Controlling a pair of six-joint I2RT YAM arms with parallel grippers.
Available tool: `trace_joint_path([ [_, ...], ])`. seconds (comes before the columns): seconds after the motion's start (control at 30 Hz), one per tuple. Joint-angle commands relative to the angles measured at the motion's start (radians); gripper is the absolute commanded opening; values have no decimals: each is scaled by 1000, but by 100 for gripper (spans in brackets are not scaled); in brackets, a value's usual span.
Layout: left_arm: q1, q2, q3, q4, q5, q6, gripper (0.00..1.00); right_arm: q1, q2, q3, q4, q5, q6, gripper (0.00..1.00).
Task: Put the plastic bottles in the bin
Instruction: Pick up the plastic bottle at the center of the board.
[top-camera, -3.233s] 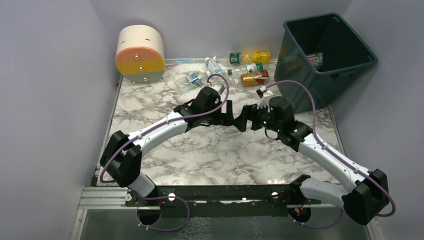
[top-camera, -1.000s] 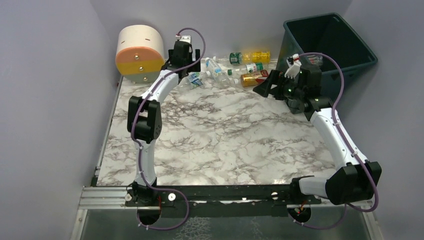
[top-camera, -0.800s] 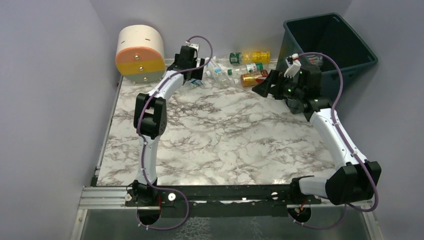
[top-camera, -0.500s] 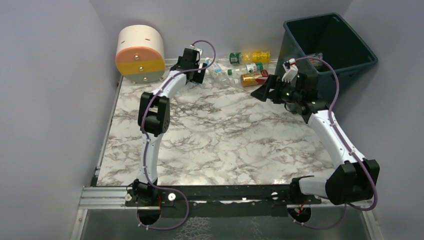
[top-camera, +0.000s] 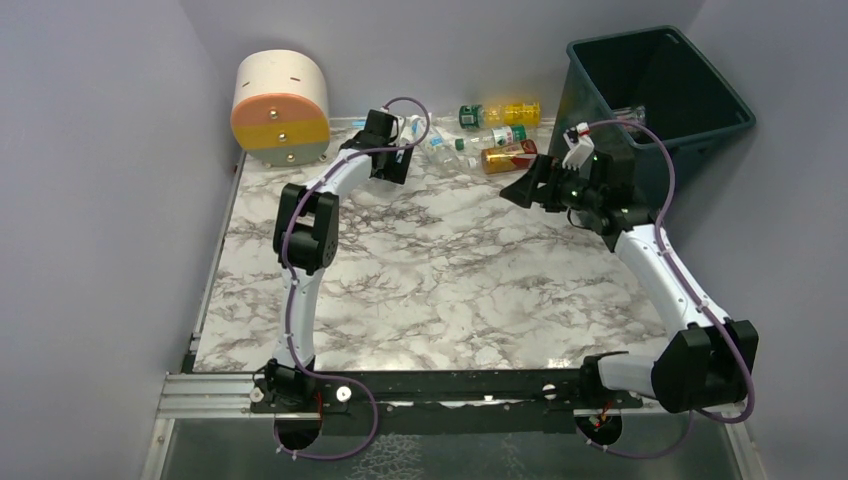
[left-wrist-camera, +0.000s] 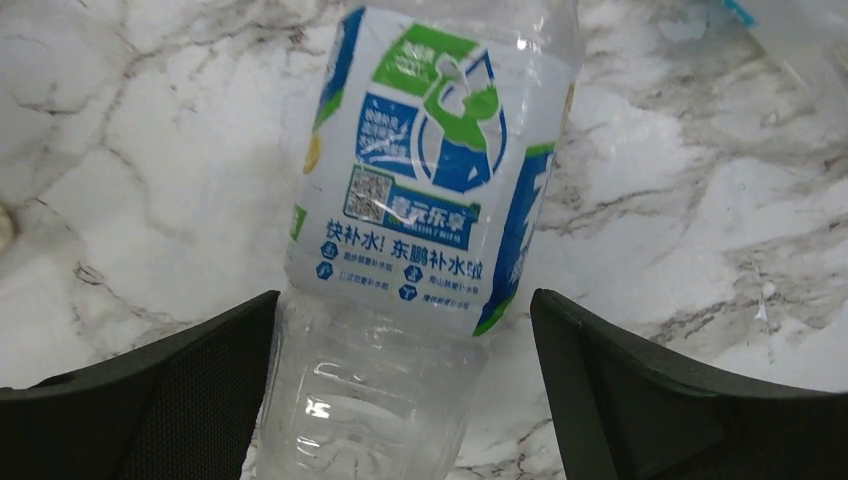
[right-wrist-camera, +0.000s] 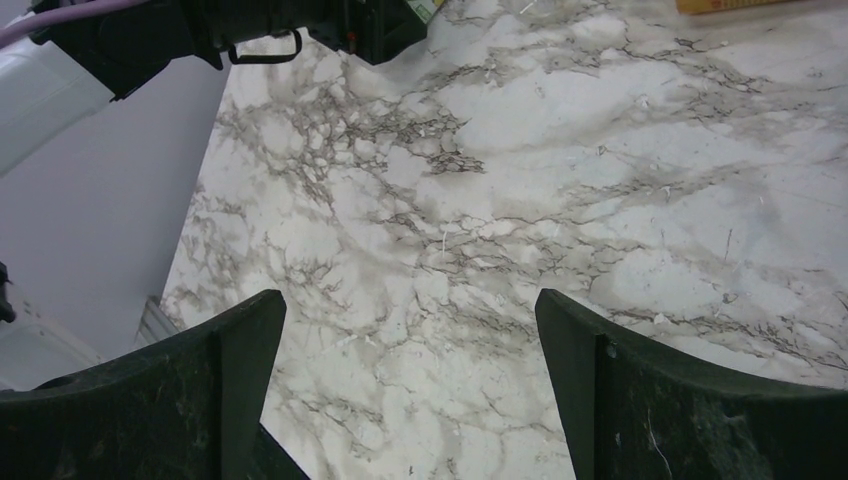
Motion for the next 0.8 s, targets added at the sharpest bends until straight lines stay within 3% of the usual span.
trace_joint_path([
  [0.0,-1,-105,-60,-20,72,-56,99,7,-40,-17,33,-29,11,98],
  [0.33,-29,-150,-177,-7,68,-93,96,10,-73,-59,38,-33,18,98],
  [0.77,-35,-140,-166,14,45,-102,90,11,-86,-74,35,-27,22,98],
])
